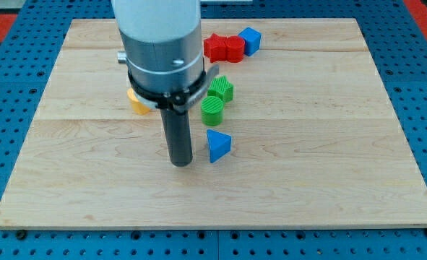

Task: Push the blue triangle to bottom right of the green star

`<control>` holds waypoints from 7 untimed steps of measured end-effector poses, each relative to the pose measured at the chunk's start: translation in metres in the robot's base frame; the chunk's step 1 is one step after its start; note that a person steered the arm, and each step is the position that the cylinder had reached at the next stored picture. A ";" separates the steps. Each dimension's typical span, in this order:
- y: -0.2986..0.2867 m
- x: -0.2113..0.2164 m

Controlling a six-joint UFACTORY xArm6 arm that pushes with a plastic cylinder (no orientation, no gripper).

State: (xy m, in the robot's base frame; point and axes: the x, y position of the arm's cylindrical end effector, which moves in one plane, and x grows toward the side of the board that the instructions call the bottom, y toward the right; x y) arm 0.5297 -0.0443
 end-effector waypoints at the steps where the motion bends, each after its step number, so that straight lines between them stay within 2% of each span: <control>1: 0.043 -0.004; 5: 0.081 -0.029; 7: 0.097 -0.061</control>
State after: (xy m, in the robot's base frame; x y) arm 0.4686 0.0525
